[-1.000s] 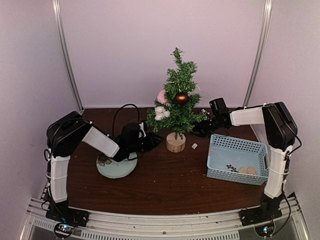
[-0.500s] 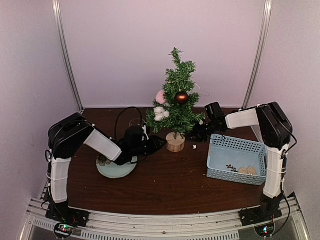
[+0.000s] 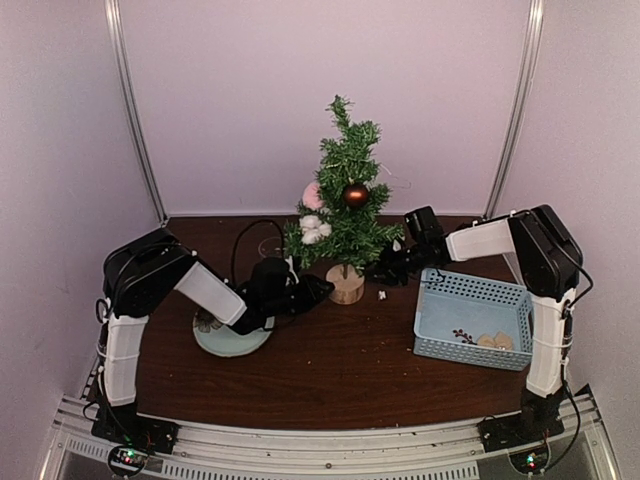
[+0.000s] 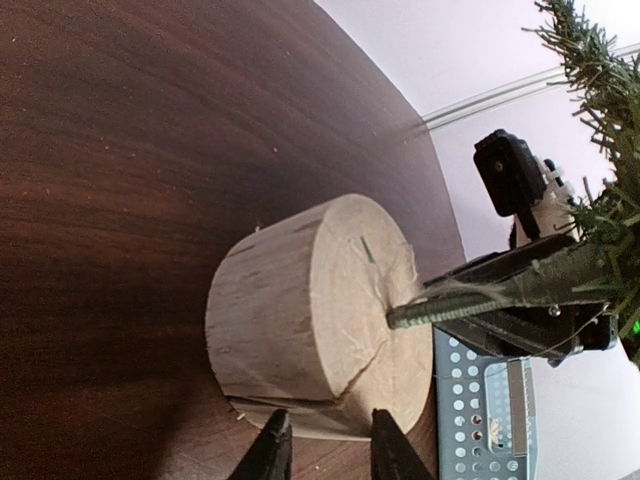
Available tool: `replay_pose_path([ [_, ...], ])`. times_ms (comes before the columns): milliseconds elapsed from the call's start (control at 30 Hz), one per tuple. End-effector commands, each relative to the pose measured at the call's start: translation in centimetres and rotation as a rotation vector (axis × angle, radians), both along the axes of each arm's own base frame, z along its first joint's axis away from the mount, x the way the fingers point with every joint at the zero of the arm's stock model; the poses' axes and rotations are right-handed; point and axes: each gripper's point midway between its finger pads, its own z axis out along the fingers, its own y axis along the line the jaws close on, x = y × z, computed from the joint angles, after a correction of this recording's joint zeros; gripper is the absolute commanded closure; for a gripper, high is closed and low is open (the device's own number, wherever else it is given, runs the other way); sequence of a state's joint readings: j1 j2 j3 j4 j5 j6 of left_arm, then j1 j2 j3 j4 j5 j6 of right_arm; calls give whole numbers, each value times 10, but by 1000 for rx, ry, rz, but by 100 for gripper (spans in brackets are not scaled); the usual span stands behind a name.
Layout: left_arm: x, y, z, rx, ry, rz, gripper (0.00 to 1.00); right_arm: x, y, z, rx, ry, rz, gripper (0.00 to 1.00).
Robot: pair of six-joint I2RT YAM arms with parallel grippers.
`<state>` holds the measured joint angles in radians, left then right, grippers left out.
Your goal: Decorate the small christmas tree
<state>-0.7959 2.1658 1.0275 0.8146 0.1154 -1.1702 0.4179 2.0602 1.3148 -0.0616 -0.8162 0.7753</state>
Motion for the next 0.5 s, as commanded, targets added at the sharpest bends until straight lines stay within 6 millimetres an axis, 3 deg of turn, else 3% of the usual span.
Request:
replay_pose_path([
  [0,12,3,5,-38,-24,28,75,-15,17,-9,28,32,29,74],
  [467,28,19,-7,28,-4,27,79,-48,37,-21,70,72,37,79],
])
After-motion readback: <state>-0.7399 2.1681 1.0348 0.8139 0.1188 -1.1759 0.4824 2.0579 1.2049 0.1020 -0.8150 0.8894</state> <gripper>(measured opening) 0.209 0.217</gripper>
